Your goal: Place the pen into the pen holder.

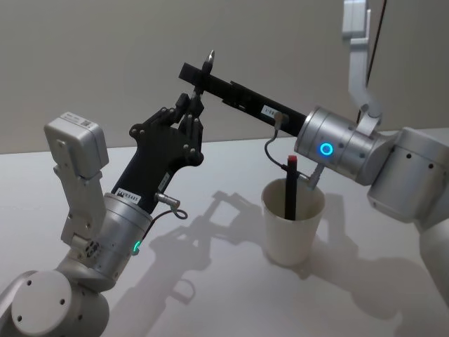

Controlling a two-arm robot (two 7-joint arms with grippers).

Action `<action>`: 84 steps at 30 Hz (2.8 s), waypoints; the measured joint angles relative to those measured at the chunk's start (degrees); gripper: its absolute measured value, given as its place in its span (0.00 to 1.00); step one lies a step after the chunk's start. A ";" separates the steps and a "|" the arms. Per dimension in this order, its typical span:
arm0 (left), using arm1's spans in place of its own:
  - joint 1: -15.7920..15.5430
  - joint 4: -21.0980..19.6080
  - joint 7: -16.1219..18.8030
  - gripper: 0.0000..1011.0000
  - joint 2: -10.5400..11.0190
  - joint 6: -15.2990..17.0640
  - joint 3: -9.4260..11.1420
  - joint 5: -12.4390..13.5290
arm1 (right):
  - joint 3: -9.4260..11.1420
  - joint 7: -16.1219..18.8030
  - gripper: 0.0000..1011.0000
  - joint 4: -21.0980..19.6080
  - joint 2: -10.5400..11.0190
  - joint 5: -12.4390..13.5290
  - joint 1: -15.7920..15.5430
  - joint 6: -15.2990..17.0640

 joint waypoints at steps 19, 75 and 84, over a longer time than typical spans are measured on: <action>0.00 0.00 0.00 0.12 0.00 0.00 0.00 0.00 | -1.41 1.10 0.99 1.98 -0.50 -0.83 0.95 -1.43; 0.00 -0.01 0.00 0.11 0.00 0.00 0.00 0.00 | -1.94 1.50 0.14 2.62 -0.68 -1.18 1.29 -2.02; 0.00 0.00 0.01 0.11 0.00 0.00 0.00 0.00 | -1.94 1.51 0.14 2.61 -0.68 -1.15 1.29 -2.02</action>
